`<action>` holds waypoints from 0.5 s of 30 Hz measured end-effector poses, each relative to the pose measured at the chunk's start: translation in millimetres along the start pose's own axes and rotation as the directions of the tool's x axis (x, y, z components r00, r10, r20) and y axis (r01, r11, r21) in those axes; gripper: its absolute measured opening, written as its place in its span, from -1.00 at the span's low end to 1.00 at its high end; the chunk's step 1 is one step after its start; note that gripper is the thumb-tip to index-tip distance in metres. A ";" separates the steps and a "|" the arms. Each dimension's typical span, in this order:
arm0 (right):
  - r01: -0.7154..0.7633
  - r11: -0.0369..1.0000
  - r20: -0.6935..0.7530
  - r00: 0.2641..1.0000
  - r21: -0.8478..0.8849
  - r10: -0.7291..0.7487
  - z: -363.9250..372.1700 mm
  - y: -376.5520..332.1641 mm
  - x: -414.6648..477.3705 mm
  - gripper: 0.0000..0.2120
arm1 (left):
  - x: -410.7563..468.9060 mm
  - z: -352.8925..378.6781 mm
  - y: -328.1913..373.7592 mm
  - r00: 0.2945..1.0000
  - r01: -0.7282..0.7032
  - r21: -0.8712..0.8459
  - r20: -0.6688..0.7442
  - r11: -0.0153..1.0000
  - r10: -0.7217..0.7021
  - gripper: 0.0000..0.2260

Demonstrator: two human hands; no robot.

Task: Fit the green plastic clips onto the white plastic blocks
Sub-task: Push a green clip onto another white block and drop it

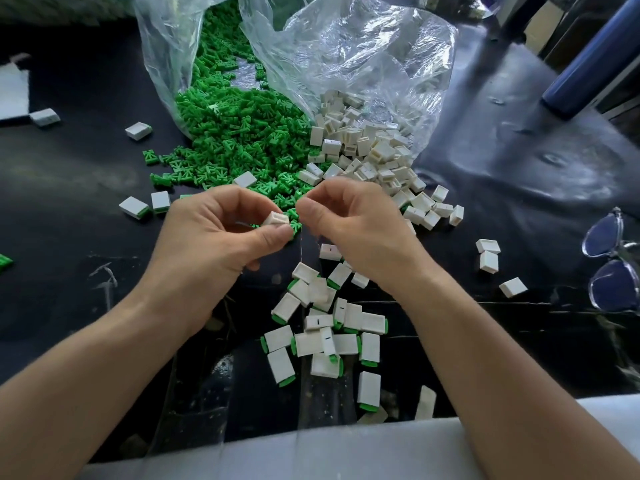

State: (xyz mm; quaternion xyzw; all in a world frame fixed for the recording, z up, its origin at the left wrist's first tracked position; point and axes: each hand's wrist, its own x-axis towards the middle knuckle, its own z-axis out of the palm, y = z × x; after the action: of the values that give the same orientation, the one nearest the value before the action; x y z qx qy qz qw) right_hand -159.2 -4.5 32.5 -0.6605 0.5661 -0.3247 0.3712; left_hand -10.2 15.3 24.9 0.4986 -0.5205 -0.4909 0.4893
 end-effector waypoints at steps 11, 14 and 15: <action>0.207 0.772 0.114 0.978 -0.600 -0.174 12.4 10.5 4.7 -0.74 | 0.8 0.5 -1.4 1.000 0.010 -0.029 -0.009 1.000 -0.011 -0.86; 0.208 0.776 0.120 0.978 -0.596 -0.170 13.0 9.3 4.6 -0.83 | 0.9 0.1 -1.6 1.000 0.015 -0.027 -0.009 1.000 -0.015 -0.84; 0.203 0.780 0.118 0.979 -0.592 -0.165 13.3 8.7 4.4 -0.85 | 1.0 0.1 -1.7 1.000 0.015 -0.027 -0.010 1.000 -0.016 -0.84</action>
State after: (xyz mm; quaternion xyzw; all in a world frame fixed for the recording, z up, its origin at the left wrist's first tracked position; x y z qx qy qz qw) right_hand -151.7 -7.9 18.3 -0.8054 0.5611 -0.1434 0.1260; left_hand -10.3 14.3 23.2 0.4985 -0.5074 -0.4992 0.4948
